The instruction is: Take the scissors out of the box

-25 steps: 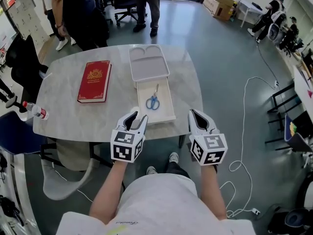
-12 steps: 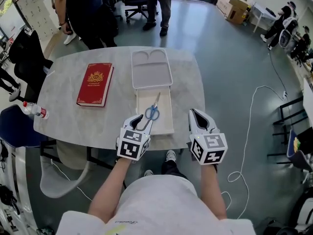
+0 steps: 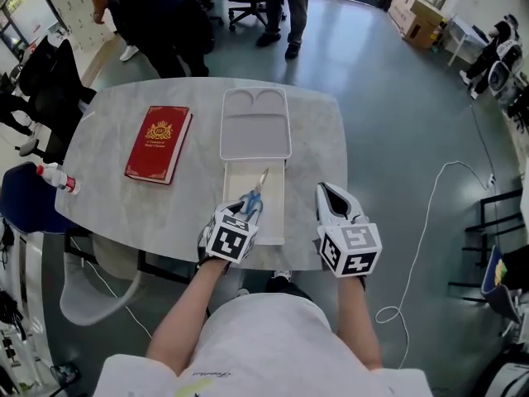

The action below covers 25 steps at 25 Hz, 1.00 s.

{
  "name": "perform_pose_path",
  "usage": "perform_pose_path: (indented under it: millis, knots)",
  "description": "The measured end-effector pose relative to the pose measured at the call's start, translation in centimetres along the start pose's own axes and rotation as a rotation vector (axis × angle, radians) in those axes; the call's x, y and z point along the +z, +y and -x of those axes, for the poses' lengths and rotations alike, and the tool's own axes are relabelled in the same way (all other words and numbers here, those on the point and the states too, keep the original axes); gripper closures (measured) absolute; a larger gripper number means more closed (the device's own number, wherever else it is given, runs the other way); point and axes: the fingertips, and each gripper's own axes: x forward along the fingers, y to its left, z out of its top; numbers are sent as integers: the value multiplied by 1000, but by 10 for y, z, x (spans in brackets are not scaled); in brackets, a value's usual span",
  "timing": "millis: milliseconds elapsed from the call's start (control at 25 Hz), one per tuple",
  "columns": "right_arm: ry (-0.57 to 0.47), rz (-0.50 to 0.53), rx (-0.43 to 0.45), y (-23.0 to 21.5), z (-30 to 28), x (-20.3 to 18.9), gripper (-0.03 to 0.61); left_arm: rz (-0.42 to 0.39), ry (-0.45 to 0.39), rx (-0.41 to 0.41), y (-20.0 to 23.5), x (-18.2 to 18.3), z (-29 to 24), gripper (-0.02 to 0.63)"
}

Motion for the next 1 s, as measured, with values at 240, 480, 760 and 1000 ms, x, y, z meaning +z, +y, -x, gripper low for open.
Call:
perform_pose_path:
  millis: [240,480,760,1000]
  knots:
    - [12,2,53,-16,-22,4,573,17,110,20,4,-4,-27,491]
    - [24,-2,85,-33,-38,4,572,19,190,56,10,-8,-48,491]
    - [35,-5,113,-50,-51,4,572,43,248,93,15,-7,-62,491]
    - [33,-7,131,-58,-60,7,572,53,300,99,14,-11,-70,491]
